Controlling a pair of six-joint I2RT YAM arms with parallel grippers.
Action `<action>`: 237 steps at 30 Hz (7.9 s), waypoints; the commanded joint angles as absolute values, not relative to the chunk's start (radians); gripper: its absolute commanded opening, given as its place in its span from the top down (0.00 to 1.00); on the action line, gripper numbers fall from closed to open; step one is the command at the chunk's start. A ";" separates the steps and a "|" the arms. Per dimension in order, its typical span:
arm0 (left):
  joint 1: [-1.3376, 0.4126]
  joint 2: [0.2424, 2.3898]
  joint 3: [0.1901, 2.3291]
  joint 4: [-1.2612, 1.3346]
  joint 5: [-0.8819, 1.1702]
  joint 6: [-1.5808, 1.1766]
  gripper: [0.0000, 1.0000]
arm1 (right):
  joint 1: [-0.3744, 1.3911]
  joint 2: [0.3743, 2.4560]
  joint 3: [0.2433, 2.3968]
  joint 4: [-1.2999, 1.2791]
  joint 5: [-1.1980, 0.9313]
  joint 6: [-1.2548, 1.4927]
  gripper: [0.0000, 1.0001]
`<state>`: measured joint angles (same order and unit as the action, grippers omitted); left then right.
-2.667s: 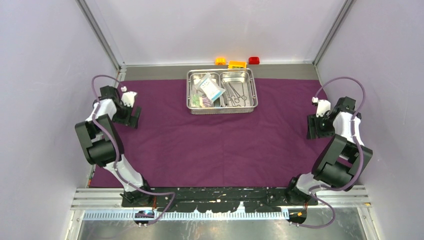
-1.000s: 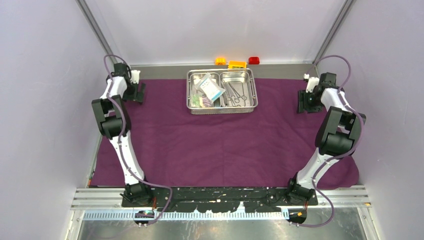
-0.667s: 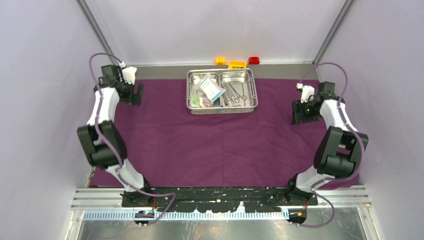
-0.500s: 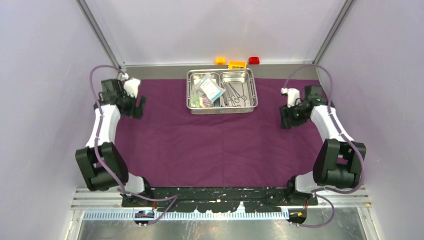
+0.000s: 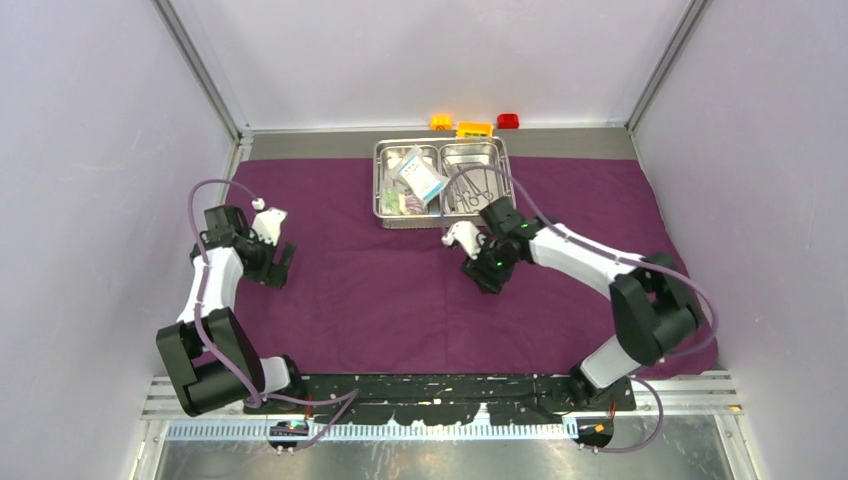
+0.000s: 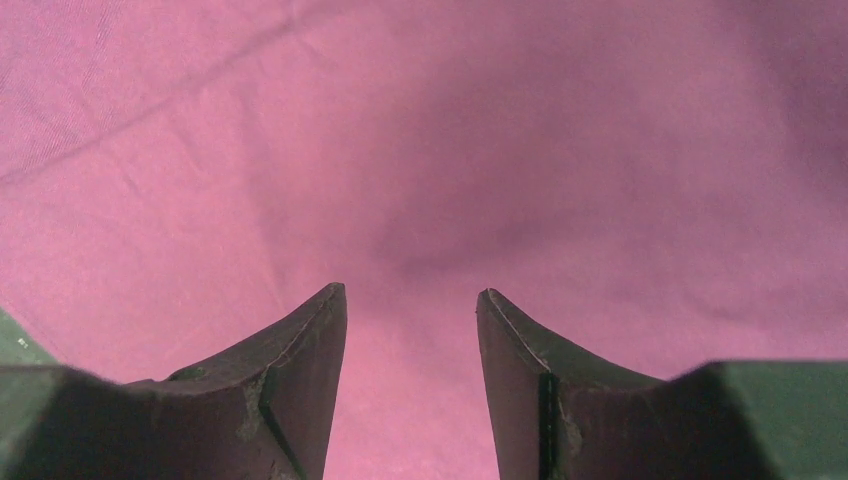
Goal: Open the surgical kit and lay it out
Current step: Smooth out the surgical kit at the center of the board, then pick up the medical item from the container.
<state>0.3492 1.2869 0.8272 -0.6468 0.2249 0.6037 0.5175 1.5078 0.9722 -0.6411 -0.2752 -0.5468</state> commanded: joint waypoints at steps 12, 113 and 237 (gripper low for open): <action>0.369 1.398 0.818 -0.599 0.212 0.658 0.14 | 0.686 1.714 1.021 -0.532 -0.172 -0.544 0.45; 0.596 1.401 0.819 -0.662 0.145 0.840 0.16 | 1.097 2.020 1.320 -0.410 -0.115 -0.312 0.51; -0.506 2.338 2.104 -0.658 0.159 0.297 0.37 | 0.115 1.338 1.147 -0.416 -0.191 -0.141 0.24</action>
